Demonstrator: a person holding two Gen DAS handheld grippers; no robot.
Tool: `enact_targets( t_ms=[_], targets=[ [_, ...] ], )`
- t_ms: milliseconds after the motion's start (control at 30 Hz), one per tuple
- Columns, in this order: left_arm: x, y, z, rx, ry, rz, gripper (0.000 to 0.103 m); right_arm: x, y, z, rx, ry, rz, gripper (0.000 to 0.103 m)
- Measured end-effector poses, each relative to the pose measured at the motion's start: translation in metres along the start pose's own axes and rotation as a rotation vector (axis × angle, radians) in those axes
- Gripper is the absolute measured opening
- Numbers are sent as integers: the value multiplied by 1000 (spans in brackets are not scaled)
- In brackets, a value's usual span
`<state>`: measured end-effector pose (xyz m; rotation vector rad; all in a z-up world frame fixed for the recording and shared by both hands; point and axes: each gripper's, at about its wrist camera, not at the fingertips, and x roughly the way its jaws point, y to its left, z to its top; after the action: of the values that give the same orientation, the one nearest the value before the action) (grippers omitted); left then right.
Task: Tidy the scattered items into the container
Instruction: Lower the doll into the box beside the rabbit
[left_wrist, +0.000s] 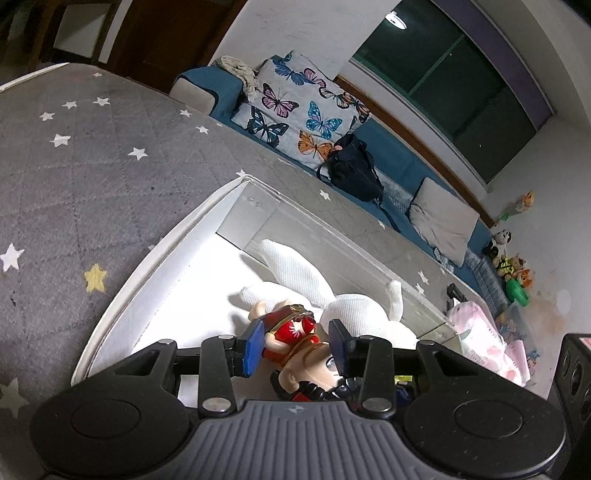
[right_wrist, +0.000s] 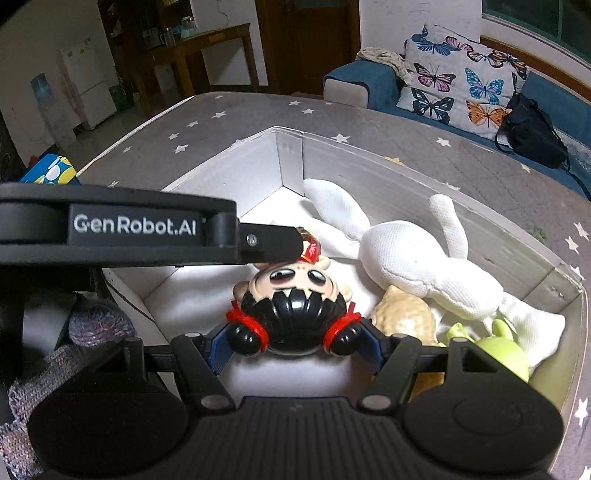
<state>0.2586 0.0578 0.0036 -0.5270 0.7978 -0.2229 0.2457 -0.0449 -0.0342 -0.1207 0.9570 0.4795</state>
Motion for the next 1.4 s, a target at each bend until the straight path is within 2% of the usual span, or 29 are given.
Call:
enact_targets(
  t_ms=[433, 1033, 1133, 1400],
  targets=[
    [-4, -2, 0, 22, -12, 11, 41, -5, -3, -5, -4, -21, 3, 70],
    [-17, -4, -3, 51, -36, 31, 41, -15, 0, -11, -21, -79, -37, 71],
    [-22, -5, -4, 56, -44, 34, 41, -21, 4, -14, -41, -111, -50, 79],
    [-31, -11, -9, 74, -66, 40, 41, -34, 12, -18, -69, -159, -58, 79]
  ],
)
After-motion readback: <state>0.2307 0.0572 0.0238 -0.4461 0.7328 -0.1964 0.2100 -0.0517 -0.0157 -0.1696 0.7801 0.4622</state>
